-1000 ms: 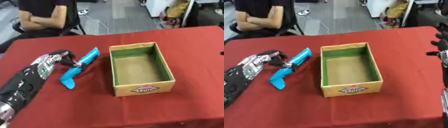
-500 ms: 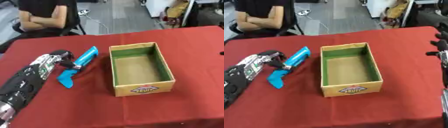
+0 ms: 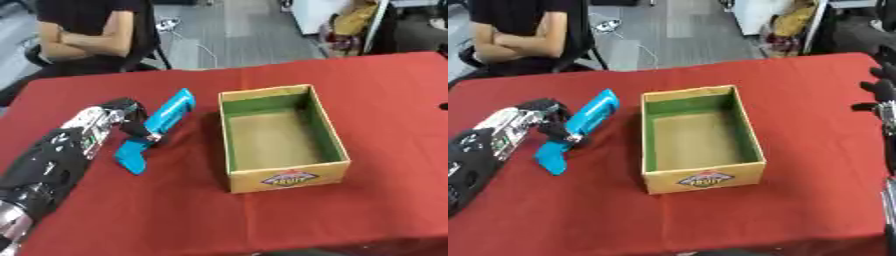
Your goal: Pick up objects on the table and place them in the box.
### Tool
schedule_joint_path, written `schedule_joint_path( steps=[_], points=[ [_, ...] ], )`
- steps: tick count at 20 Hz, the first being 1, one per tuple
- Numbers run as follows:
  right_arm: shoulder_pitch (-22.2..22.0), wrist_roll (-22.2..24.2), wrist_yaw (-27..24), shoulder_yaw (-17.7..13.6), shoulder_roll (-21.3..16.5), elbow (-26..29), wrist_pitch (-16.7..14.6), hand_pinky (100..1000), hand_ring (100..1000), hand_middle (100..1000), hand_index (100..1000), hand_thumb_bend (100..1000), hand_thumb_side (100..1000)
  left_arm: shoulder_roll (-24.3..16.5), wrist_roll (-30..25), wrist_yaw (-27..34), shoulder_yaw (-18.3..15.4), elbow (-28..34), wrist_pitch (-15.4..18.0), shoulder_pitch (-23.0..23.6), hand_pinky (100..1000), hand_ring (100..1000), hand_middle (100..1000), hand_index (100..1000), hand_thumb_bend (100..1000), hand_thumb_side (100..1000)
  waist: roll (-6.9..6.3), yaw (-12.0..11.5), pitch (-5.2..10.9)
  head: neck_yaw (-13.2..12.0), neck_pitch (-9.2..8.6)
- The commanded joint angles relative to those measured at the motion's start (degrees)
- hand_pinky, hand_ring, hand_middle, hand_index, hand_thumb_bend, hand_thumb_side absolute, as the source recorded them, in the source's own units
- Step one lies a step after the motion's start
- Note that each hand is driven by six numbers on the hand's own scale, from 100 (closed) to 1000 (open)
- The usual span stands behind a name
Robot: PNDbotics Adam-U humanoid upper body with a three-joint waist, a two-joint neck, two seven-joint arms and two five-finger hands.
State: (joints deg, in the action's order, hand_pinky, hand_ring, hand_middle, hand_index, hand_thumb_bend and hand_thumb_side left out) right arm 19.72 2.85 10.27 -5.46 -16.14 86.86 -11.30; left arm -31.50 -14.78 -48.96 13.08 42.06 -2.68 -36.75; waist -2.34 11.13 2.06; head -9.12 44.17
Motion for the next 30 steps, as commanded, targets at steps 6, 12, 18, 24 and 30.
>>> schedule_joint_path(
  steps=[6,12,18,24,30],
  points=[
    [0.7,0.2,0.0,-0.1,-0.8,0.9,0.0,636,855,917,1000,483,960,-0.1,-0.8,-3.6,0.0,1.1,-0.3,-0.7,547,511,537,693,838,520,0.22,0.1,0.46,-0.5,-0.05],
    [0.7,0.2,0.0,0.0,-0.8,0.9,0.0,636,855,917,1000,483,958,0.3,0.8,-5.5,-0.1,1.5,-1.4,-0.8,390,378,423,578,563,415,0.22,0.1,0.41,-0.6,-0.05],
    [0.7,0.4,0.1,0.0,-0.8,0.9,0.1,636,856,917,1000,484,954,0.3,4.5,-6.1,-0.4,1.9,-2.3,-0.8,279,271,308,449,100,360,0.23,0.1,0.4,-0.5,-0.05],
    [0.8,0.4,0.2,-0.1,-0.8,0.9,0.2,636,856,918,1000,485,952,0.2,7.5,-5.4,-0.6,1.7,-2.9,-0.7,243,208,239,372,100,434,0.24,0.1,0.38,-0.5,-0.05],
    [0.8,0.4,0.3,-0.1,-0.8,0.9,0.2,636,856,918,1000,485,950,0.0,7.5,-3.8,-0.6,1.6,-2.8,-0.7,244,196,218,354,100,417,0.24,0.2,0.4,-0.5,-0.05]
  ],
)
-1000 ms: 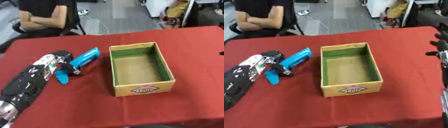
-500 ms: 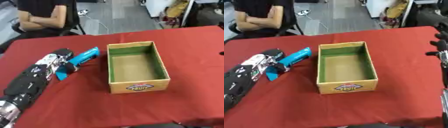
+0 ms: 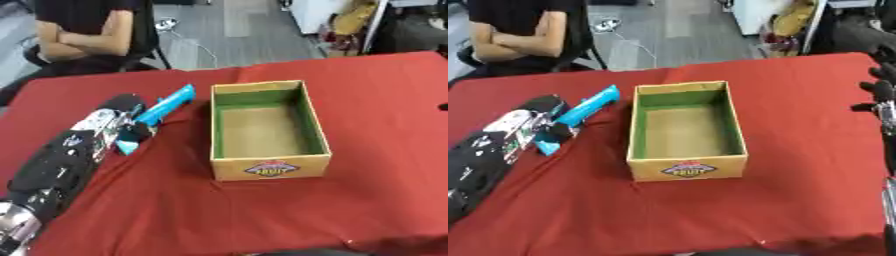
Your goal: Pick up objects on the table and place them in the box.
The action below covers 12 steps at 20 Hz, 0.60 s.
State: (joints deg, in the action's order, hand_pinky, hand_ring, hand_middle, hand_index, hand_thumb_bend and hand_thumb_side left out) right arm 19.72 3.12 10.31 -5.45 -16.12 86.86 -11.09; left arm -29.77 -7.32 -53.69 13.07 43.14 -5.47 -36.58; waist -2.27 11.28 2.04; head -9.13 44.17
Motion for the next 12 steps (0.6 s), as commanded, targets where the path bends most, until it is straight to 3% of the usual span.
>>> schedule_joint_path(
  steps=[1,6,12],
  points=[
    [0.8,0.2,0.2,-0.1,-0.9,0.9,0.0,636,856,918,1000,485,950,-1.7,-0.2,1.5,-0.6,0.5,0.0,-0.9,244,195,216,353,100,416,0.17,0.1,0.41,-0.5,-0.05],
    [0.8,0.2,0.3,-0.2,-0.9,0.8,0.1,636,856,918,1000,486,947,-3.1,-2.3,6.4,-0.1,2.5,0.3,-0.8,208,130,150,301,100,396,0.12,0.2,0.39,-0.4,-0.05],
    [0.8,0.3,0.4,-0.2,-1.1,0.7,0.1,636,857,918,1000,487,947,-8.9,-7.7,16.2,2.6,13.0,-1.3,-0.9,186,100,116,275,100,417,-0.09,0.3,0.53,-0.3,-0.05]
  ],
)
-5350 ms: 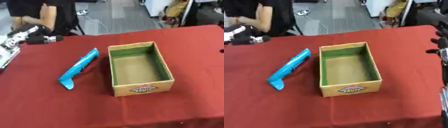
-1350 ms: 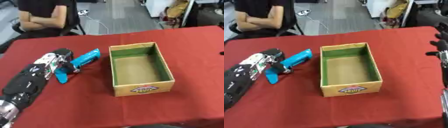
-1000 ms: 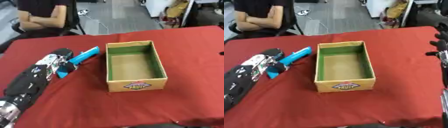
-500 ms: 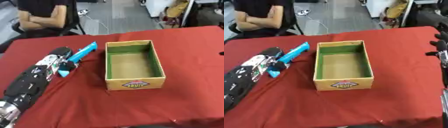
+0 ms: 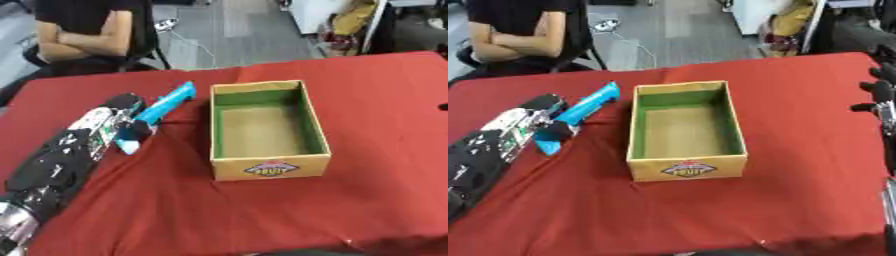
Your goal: Pick up objects on the table and place them in the box.
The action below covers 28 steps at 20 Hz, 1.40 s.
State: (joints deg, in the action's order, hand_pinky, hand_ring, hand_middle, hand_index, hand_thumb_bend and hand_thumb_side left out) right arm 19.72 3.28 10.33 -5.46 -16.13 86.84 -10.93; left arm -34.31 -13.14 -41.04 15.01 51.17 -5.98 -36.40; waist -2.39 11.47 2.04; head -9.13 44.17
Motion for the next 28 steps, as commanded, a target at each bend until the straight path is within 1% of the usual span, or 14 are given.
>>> schedule_joint_path(
  steps=[1,5,8,28],
  points=[
    [0.8,0.2,0.4,-0.1,-1.1,0.8,0.0,636,857,918,1000,486,946,-5.1,-2.7,4.7,1.1,6.5,-1.4,-0.9,186,100,116,275,100,389,0.01,0.1,0.55,-0.4,-0.05],
    [0.8,0.3,0.4,-0.1,-1.1,0.7,0.0,636,857,918,1000,486,945,-7.2,-5.2,7.2,2.6,11.1,-3.0,-0.5,191,100,120,278,100,397,-0.05,0.2,0.58,-0.4,-0.05],
    [0.8,0.3,0.4,-0.1,-1.2,0.6,0.1,636,857,918,1000,486,943,-7.7,-6.1,7.9,3.0,12.5,-3.8,-0.2,192,100,121,278,100,403,-0.06,0.2,0.54,-0.4,-0.05],
    [0.8,0.5,0.6,0.0,-1.1,0.6,0.2,636,857,919,1000,487,941,-8.0,-6.9,7.6,3.2,12.9,-4.4,-0.4,197,100,120,278,100,414,-0.08,0.2,0.61,-0.5,-0.05]
  ],
)
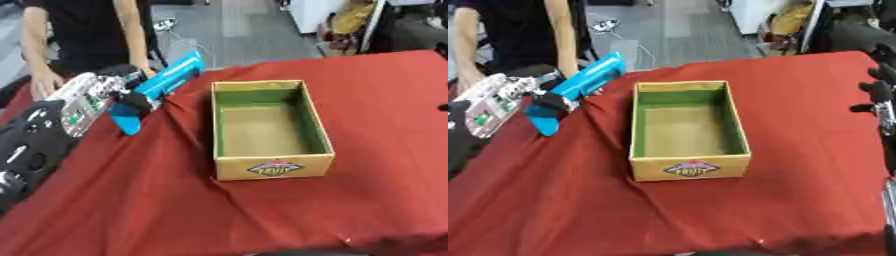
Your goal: Pick up objects on the table and place them in the box.
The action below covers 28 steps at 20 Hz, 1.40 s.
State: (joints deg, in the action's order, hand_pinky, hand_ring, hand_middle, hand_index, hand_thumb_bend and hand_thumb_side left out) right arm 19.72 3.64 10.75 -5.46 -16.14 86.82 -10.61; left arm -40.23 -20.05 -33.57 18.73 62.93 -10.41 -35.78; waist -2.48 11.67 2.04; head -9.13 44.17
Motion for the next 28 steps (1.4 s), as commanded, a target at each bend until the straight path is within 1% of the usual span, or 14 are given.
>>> schedule_joint_path(
  steps=[1,18,21,23,28],
  points=[
    [0.8,0.2,0.2,0.0,-1.1,0.6,-0.1,636,858,919,1000,487,941,-2.1,0.0,0.1,-0.4,1.1,0.1,-1.0,197,100,120,278,100,414,0.0,0.0,0.61,-0.5,-0.05],
    [0.8,0.3,0.3,-0.1,-1.0,0.7,0.0,636,858,919,1000,488,940,-2.1,-0.1,-0.4,-0.4,0.9,0.1,-1.3,200,100,122,280,100,417,-0.03,0.0,0.62,-0.4,-0.05],
    [0.8,0.3,0.3,-0.1,-1.1,0.7,0.0,636,858,919,1000,488,940,-3.4,0.0,0.1,-0.8,2.1,0.0,-1.5,202,100,122,281,100,418,-0.08,0.0,0.69,-0.3,-0.05],
    [0.8,0.4,0.4,-0.1,-1.1,0.7,0.0,636,858,919,1000,488,940,-4.6,-0.4,0.6,-1.0,2.8,-0.2,-1.7,215,118,140,298,100,421,-0.13,0.0,0.76,-0.2,-0.05],
    [0.8,0.4,0.4,-0.1,-1.2,0.7,0.0,636,858,919,1000,488,940,-8.0,-1.5,1.8,-1.5,5.9,-0.4,-1.3,217,119,142,300,100,422,-0.24,0.0,0.79,0.2,-0.05]
  ],
)
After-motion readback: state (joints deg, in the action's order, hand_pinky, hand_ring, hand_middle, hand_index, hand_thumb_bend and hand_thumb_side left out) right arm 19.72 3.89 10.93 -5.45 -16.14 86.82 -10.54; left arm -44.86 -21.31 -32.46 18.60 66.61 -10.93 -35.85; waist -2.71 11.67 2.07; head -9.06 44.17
